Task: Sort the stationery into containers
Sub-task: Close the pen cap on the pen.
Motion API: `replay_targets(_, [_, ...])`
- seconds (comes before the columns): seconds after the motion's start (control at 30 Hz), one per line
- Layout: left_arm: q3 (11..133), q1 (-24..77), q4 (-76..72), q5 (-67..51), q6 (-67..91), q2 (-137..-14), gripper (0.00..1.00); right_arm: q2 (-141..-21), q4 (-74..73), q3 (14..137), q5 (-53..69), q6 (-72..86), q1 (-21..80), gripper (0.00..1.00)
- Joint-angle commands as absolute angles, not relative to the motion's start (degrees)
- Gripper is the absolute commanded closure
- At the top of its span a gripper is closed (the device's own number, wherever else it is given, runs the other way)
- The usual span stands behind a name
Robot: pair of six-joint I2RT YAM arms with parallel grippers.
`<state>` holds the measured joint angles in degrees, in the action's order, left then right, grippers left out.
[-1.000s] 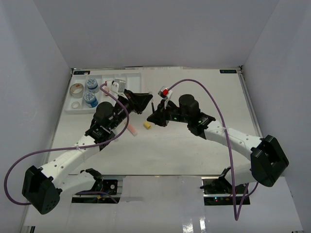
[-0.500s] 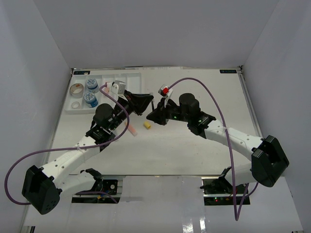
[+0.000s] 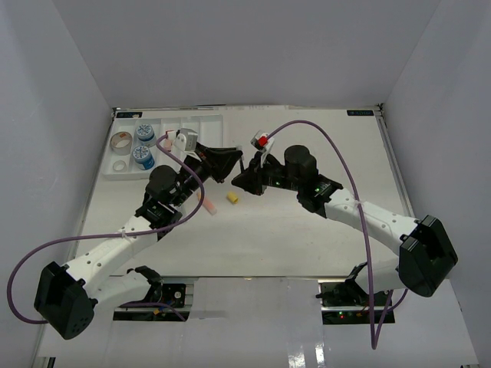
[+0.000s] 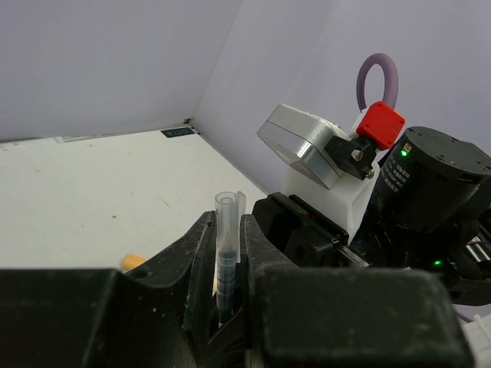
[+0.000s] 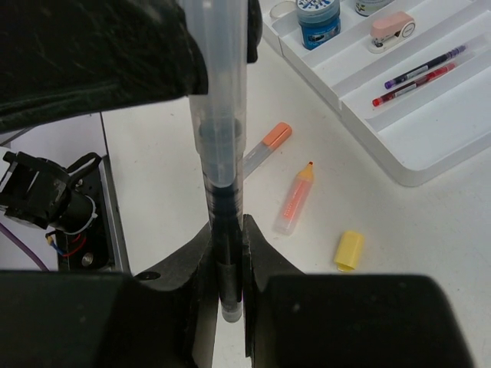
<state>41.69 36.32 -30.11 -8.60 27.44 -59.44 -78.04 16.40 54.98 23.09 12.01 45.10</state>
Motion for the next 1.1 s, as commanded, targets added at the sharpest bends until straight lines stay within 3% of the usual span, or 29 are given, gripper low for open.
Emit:
replay_targets(0.0, [41.57, 35.95, -27.78, -9.76, 24.35, -58.01, 0.82, -74.88, 19.95, 57.66, 22.32, 10.9, 44.03, 0.92])
replay_targets(0.17, [43.06, 36.04, -25.14, -9.84, 20.92, -58.01, 0.79, -74.53, 19.95, 57.22, 23.03, 10.72, 43.86, 0.92])
replay_targets(0.37, [44.03, 36.04, -24.08, -11.77, 19.95, -58.27, 0.69, -74.53, 20.04, 57.39, 23.47, 10.46, 43.94, 0.92])
replay_targets(0.73, [44.56, 36.04, -23.29, -12.13, 20.57, -57.48, 0.22, -74.27, 19.95, 56.16, 23.2, 10.02, 43.77, 0.92])
replay_targets(1.07, [49.73, 33.14, -18.46, -18.44, 18.72, -55.46, 0.19, -73.04, 17.85, 53.7, 32.33, 7.91, 40.61, 0.92])
